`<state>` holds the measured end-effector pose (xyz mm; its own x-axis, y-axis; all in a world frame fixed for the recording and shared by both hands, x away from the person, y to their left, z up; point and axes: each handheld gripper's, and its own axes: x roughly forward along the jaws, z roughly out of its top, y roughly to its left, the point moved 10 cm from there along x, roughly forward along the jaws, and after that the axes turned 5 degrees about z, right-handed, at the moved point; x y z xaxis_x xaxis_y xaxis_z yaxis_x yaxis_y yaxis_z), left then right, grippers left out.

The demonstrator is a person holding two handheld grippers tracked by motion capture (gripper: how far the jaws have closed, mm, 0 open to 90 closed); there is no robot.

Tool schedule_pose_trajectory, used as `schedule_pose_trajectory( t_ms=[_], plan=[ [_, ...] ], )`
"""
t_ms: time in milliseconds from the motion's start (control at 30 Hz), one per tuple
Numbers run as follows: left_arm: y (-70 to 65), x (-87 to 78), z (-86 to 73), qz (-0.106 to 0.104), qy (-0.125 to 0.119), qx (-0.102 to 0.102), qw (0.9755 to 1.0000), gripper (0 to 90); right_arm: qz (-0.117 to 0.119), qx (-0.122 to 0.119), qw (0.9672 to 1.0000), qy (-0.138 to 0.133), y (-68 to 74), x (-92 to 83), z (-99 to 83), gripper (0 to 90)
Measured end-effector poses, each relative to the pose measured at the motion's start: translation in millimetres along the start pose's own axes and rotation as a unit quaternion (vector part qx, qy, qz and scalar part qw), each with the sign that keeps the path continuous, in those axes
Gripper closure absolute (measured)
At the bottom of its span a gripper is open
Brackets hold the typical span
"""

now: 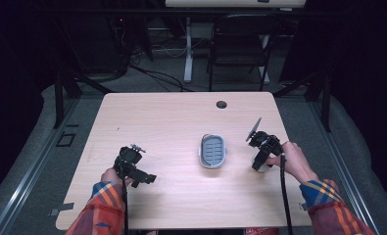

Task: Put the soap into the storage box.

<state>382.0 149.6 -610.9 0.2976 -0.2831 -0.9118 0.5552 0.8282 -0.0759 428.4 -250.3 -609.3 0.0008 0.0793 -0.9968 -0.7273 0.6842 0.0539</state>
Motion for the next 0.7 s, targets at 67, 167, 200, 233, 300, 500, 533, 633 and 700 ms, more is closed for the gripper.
schedule_pose_trajectory(
  t_ms=[67,167,200,233,300,500,533,633,700],
  plan=[
    [0.0,0.0,0.1,0.0,0.0,0.0,1.0,0.0,-0.001,-0.002,1.0,0.0,0.3,-0.5,2.3,24.1],
    [0.0,0.1,0.1,0.0,0.0,0.0,1.0,0.0,0.004,0.008,0.9999,-0.015,3.6,0.5,7.5,24.1],
    [0.3,0.1,0.1,0.001,0.0,0.002,1.0,0.0,-0.001,-0.004,1.0,-0.003,1.5,-1.6,7.3,24.1],
    [0.3,0.1,0.1,0.001,0.0,0.002,1.0,0.0,-0.001,-0.004,1.0,-0.003,1.5,-1.6,7.3,24.1],
    [0.4,0.1,0.0,0.001,0.0,0.002,1.0,0.0,0.001,-0.004,1.0,0.001,3.5,-2.3,10.3,24.1],
    [0.3,0.1,0.0,0.001,0.0,0.002,1.0,0.0,-0.001,-0.011,0.9999,0.001,3.7,-2.8,16.4,24.2],
    [0.3,0.1,0.0,0.001,0.0,0.002,1.0,0.0,-0.001,-0.011,0.9999,0.001,3.7,-2.8,16.4,24.2],
    [0.3,0.2,0.1,0.001,0.0,0.002,1.0,0.0,-0.001,-0.015,0.9999,0.003,4.4,-3.1,19.8,24.2],
    [0.3,0.3,0.1,0.0,0.001,0.003,1.0,0.0,-0.002,-0.013,0.9999,0.001,4.5,-2.8,20.7,24.2]
  ],
)
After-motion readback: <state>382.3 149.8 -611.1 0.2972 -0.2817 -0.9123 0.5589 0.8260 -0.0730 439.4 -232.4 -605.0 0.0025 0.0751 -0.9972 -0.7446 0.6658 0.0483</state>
